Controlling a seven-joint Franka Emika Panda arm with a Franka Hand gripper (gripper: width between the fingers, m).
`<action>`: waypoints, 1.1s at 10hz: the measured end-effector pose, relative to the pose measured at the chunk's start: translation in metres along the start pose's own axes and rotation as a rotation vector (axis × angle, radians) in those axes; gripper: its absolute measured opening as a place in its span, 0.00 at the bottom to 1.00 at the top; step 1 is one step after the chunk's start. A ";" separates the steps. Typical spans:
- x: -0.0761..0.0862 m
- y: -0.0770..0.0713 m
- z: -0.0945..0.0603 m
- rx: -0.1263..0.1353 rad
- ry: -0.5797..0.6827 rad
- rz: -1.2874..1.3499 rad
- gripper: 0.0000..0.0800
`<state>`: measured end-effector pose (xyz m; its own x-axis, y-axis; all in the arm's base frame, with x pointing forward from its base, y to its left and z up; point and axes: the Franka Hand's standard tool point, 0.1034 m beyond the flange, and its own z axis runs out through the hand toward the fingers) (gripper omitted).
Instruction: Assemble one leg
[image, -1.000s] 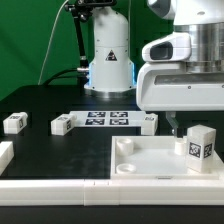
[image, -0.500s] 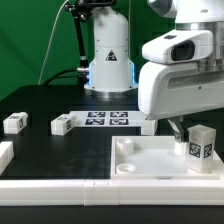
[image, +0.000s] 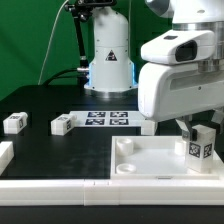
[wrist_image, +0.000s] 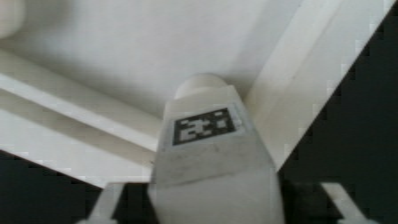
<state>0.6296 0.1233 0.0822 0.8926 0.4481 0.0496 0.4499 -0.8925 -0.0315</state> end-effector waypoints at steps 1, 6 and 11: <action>0.000 0.000 0.000 0.000 0.000 0.000 0.36; -0.001 0.002 0.001 0.014 0.005 0.371 0.36; -0.002 0.005 0.001 0.025 0.020 1.035 0.36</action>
Offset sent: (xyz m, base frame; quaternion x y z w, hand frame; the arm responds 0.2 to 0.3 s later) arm -0.0038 -0.0056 0.0019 -0.0095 -0.0037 0.0693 0.9975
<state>0.6299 0.1180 0.0809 0.8423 -0.5390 0.0026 -0.5366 -0.8391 -0.0890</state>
